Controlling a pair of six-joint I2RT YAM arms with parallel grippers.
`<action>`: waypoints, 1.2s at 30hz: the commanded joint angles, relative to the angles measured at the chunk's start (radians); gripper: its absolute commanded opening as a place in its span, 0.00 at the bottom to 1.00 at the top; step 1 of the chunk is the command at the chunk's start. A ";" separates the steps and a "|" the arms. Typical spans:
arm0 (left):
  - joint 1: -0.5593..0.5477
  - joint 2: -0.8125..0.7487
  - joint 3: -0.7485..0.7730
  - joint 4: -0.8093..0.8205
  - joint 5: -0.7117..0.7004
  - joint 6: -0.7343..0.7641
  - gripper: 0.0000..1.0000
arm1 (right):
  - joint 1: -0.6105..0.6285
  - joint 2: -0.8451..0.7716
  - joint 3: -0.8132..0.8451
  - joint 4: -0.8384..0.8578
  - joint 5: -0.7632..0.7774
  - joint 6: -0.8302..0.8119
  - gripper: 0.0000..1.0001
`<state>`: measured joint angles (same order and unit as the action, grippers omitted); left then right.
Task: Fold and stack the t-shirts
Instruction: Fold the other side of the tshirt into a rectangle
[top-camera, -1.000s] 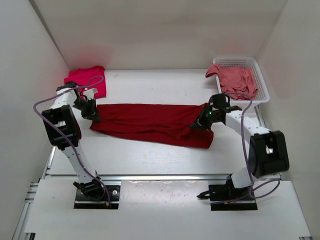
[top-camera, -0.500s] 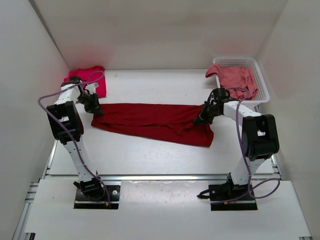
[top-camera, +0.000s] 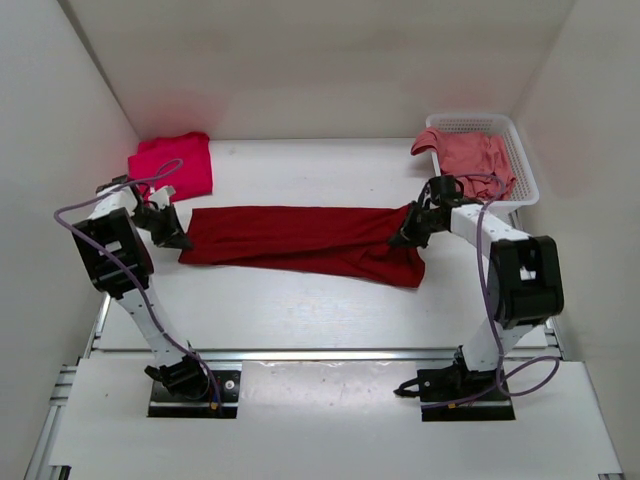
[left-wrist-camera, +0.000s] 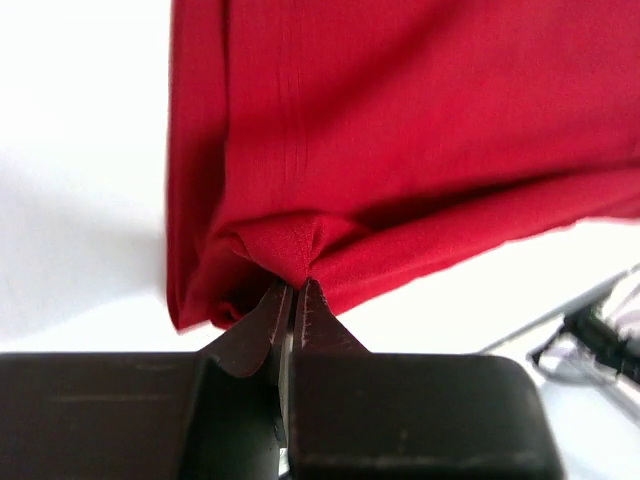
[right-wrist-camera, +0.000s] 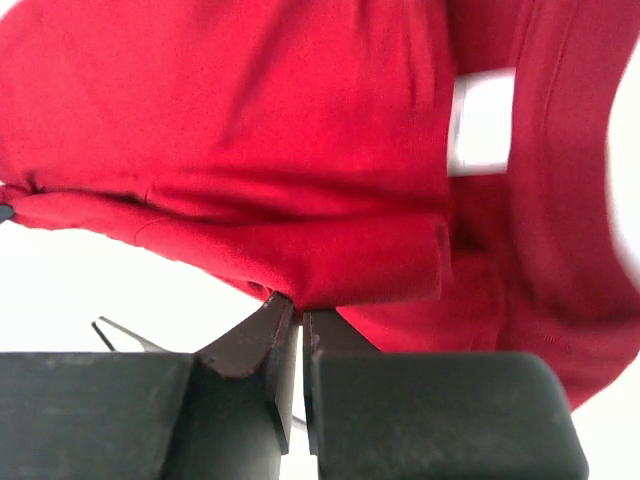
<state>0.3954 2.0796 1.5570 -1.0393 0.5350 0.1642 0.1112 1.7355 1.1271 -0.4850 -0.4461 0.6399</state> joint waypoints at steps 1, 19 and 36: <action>0.026 -0.128 -0.047 -0.092 0.071 0.154 0.00 | 0.015 -0.170 -0.103 -0.009 -0.020 0.026 0.00; 0.068 -0.283 -0.334 -0.248 -0.118 0.393 0.00 | 0.192 -0.579 -0.500 -0.036 -0.033 0.195 0.00; 0.031 -0.044 -0.002 -0.195 -0.004 0.161 0.00 | 0.016 -0.177 -0.126 0.052 -0.074 0.020 0.00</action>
<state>0.4278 2.0201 1.5024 -1.2549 0.4881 0.3771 0.1535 1.5158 0.9245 -0.4732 -0.5182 0.7025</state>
